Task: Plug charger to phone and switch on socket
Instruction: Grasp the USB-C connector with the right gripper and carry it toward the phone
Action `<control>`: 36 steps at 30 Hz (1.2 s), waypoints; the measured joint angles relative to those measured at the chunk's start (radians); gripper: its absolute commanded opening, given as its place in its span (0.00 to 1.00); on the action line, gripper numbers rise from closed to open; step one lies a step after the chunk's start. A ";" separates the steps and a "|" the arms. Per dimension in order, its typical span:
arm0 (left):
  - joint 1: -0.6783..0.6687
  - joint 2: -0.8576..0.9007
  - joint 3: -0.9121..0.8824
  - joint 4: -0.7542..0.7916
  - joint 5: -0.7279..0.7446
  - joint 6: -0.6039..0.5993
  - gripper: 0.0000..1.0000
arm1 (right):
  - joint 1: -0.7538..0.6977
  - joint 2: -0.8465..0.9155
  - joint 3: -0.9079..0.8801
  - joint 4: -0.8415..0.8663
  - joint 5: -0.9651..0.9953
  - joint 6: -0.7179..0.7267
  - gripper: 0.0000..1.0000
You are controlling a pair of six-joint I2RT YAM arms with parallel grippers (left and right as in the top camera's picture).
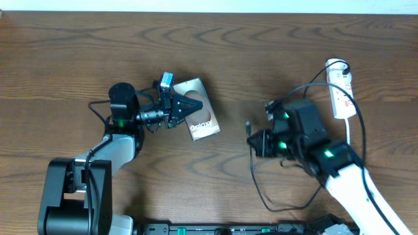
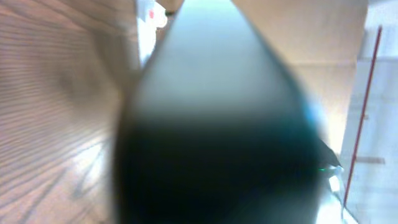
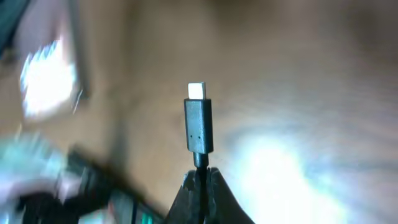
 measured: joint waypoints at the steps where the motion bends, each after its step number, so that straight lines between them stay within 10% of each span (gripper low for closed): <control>1: 0.000 0.000 0.017 0.000 0.019 0.000 0.07 | 0.005 -0.026 0.000 -0.032 -0.026 -0.038 0.01; 12: -0.018 0.000 0.091 0.003 0.072 -0.004 0.07 | 0.156 -0.080 0.000 -0.043 -0.120 -0.221 0.01; 36: -0.110 0.000 0.091 -0.121 -0.142 0.121 0.07 | 0.201 0.014 0.000 0.105 0.008 -0.116 0.01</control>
